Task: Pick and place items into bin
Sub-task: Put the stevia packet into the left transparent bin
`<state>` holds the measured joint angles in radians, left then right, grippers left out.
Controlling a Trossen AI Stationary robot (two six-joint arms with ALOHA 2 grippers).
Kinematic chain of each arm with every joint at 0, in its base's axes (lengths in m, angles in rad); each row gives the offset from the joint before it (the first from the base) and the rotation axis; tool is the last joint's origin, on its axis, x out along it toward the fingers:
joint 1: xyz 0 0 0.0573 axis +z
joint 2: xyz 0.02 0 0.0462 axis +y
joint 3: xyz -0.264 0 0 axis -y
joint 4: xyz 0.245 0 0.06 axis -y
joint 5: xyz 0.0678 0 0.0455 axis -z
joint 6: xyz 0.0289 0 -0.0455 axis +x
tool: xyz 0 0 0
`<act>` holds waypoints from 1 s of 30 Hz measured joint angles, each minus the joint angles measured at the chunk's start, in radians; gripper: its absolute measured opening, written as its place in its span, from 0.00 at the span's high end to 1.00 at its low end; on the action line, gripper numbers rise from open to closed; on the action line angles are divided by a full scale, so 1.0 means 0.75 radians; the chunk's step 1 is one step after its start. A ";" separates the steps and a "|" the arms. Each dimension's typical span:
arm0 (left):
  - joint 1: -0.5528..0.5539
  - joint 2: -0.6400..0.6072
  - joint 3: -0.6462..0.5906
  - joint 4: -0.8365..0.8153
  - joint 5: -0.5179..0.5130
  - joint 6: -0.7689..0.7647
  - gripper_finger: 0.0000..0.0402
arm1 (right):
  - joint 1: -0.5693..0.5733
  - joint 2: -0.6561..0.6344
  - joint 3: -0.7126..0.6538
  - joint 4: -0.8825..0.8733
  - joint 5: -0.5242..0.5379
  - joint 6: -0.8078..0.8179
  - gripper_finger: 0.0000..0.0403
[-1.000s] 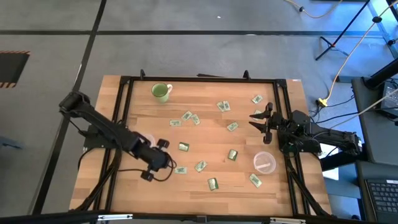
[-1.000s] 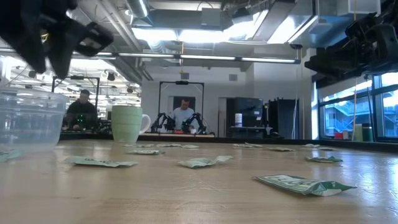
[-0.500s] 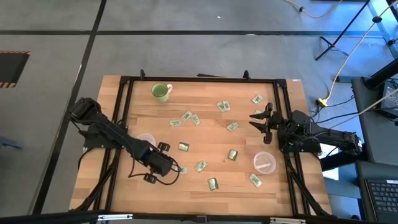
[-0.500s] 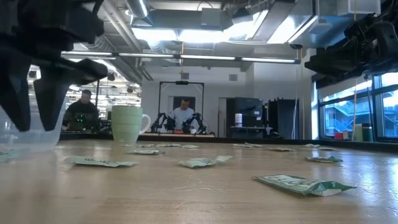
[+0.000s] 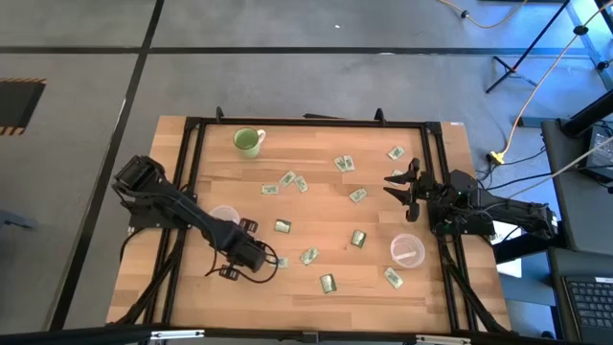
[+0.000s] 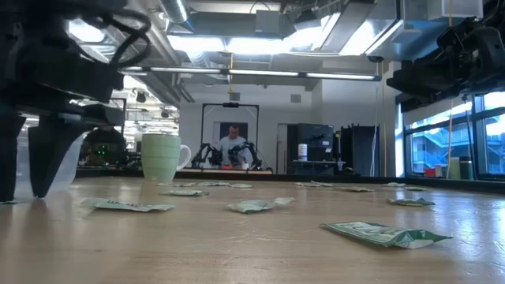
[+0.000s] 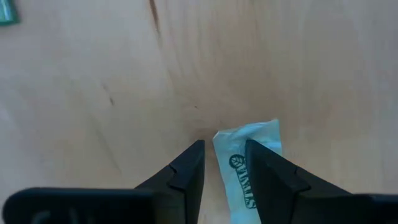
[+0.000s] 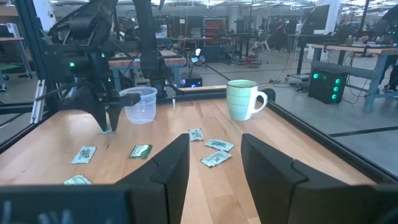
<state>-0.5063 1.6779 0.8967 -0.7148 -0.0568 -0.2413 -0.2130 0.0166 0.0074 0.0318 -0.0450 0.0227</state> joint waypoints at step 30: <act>0.065 -0.297 0.110 -0.009 -0.048 0.088 0.99 | 0.000 0.001 0.000 0.000 0.000 -0.006 0.63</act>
<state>-0.4578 1.4553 0.9793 -0.7217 -0.0931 -0.1752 -0.2131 0.0170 0.0074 0.0315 -0.0452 0.0185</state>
